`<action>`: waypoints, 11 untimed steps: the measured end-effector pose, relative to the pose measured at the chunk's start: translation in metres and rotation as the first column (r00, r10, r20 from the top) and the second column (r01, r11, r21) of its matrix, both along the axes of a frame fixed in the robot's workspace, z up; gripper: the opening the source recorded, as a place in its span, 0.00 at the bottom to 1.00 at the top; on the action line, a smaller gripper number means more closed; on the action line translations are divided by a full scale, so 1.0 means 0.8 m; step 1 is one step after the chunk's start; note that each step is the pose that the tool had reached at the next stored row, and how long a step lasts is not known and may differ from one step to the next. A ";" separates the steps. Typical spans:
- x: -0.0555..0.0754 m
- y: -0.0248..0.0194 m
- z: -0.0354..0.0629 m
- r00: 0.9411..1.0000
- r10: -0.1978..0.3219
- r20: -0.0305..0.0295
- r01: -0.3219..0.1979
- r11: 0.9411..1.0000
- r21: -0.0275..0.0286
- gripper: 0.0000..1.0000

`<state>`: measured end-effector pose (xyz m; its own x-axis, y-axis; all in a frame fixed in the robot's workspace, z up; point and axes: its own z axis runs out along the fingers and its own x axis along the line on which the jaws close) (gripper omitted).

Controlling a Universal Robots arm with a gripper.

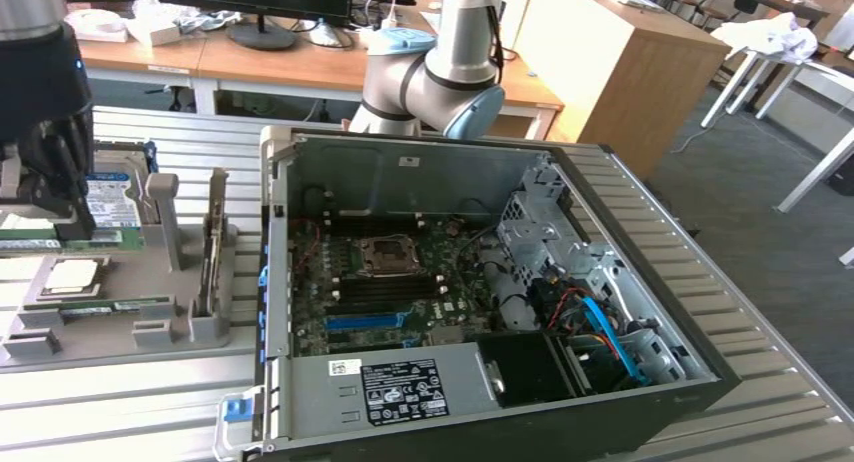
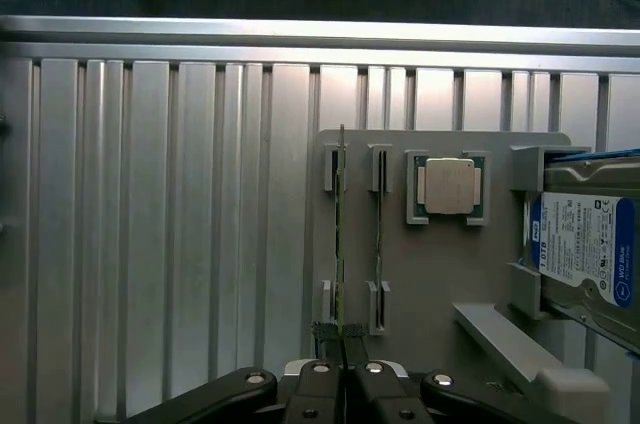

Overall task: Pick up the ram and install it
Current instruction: 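Pick up the ram and move it above insertion slot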

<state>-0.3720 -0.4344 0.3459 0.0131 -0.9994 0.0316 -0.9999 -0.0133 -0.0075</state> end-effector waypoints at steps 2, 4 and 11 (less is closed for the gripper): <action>0.000 0.0000 0.006 1.000 0.000 0.000 0.000 1.000 0.000 0.12; 0.000 0.0000 0.011 1.000 0.000 0.000 0.000 1.000 0.000 0.12; 0.000 0.0000 0.029 1.000 0.000 0.000 0.000 1.000 0.000 0.12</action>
